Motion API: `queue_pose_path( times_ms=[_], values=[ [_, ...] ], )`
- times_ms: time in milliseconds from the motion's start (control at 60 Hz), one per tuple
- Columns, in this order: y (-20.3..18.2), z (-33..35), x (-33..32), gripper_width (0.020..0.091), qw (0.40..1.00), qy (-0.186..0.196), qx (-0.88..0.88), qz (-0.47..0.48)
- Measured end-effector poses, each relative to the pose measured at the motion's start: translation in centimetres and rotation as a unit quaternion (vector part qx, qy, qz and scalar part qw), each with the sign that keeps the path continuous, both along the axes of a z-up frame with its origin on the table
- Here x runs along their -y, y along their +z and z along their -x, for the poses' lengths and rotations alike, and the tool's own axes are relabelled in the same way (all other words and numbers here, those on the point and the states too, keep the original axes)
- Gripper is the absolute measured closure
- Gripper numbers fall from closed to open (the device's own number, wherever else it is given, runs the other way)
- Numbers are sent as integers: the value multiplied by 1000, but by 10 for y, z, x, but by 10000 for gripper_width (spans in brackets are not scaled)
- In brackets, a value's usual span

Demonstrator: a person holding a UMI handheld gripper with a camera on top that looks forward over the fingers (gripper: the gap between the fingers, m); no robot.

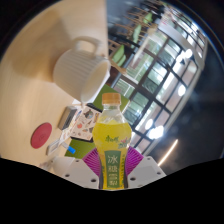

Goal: Pour water

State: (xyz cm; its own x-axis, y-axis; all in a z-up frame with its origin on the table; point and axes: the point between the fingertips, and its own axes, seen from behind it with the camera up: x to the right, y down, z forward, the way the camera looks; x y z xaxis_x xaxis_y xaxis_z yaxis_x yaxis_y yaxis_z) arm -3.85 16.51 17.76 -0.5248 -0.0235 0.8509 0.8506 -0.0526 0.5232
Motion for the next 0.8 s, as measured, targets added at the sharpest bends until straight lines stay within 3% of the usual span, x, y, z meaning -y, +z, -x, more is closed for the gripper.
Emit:
queue_pose_path(
  times_ms=[167, 350, 400, 517, 550, 650, 800],
  values=[
    [-14, 5, -9, 832, 996, -2, 83, 18],
    [-11, 0, -6, 831, 999, -2, 46, 19],
    [2, -1, 11, 831, 1000, 3, 2, 5],
    [56, -25, -16, 830, 976, 8, -214, -42],
    [68, -29, 7, 831, 953, 13, -296, -59],
    [72, -58, -28, 832, 843, 32, -534, -50],
    [19, -71, -22, 828, 593, 54, -803, -1]
  ],
)
